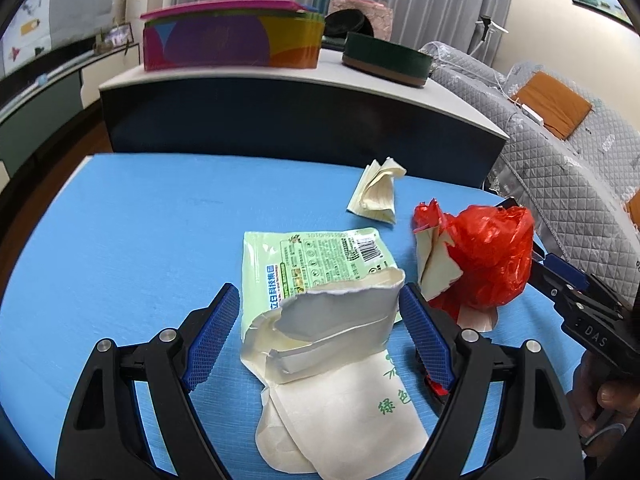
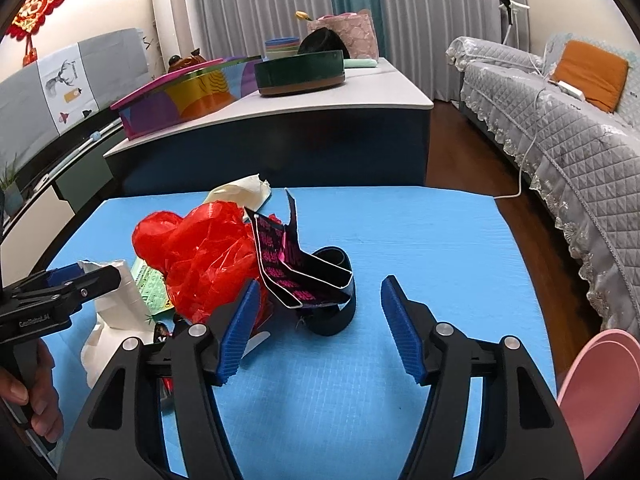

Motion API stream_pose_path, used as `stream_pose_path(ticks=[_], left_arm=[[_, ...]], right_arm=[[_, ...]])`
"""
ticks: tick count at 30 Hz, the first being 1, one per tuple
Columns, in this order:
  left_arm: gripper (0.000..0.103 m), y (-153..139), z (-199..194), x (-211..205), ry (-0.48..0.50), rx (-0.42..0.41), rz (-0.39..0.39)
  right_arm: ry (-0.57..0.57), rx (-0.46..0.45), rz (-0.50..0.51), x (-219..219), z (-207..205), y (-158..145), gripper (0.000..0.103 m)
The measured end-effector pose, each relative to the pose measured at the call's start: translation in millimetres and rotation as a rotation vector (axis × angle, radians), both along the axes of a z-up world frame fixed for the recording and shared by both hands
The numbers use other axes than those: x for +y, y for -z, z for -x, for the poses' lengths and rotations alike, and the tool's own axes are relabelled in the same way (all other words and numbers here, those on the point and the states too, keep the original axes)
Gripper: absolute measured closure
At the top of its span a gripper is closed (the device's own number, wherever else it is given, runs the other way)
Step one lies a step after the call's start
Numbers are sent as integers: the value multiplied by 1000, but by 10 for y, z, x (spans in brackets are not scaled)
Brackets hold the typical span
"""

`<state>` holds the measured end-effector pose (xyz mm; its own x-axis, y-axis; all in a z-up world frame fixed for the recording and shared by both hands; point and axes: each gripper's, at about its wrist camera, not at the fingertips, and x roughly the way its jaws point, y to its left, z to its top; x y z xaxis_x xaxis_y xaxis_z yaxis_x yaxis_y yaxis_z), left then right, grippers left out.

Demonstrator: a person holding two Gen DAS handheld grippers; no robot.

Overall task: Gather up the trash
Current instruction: 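Grasp the white tissue wrapper with the left tool while the right tool grasps the pink patterned wrapper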

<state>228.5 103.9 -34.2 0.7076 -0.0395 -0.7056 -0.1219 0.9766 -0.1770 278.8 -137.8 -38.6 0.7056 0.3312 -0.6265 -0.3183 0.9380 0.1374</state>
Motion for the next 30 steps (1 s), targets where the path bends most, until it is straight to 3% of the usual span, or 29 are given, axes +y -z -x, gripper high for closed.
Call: stream_pose_path(ticks=[5,11,13,16,18,20,24,27,29,30], left_arm=[[24,71,-8,36,6,39,47],[31,4,26,-34,26,41,26],[35,-32,54,-58,33,40,9],[40,-100,111,-63,40,36,-7],[42,-150,163,-51,38,31,-13],[48,-184,212,-36,36,29,-16],[73,-202,293,-21,45,39,-21],[78,-227,372,-5,53,40,-32],[78,-255,417,47,49,31,-26],[78,-267,432,70,45,26,-22]], right_arm=[[2,14,1,1,-32,41,41],[-9,17,10,13,-14,32,64],[-10,21,8,16,-8,27,81],[-19,32,7,18,19,12,97],[-26,26,14,26,62,-16,101],[-29,15,21,26,116,-67,102],[-27,17,-1,-10,194,-120,102],[-31,23,-18,-27,239,-139,98],[-20,22,-14,-22,248,-158,86],[-12,18,-15,-23,251,-168,66]])
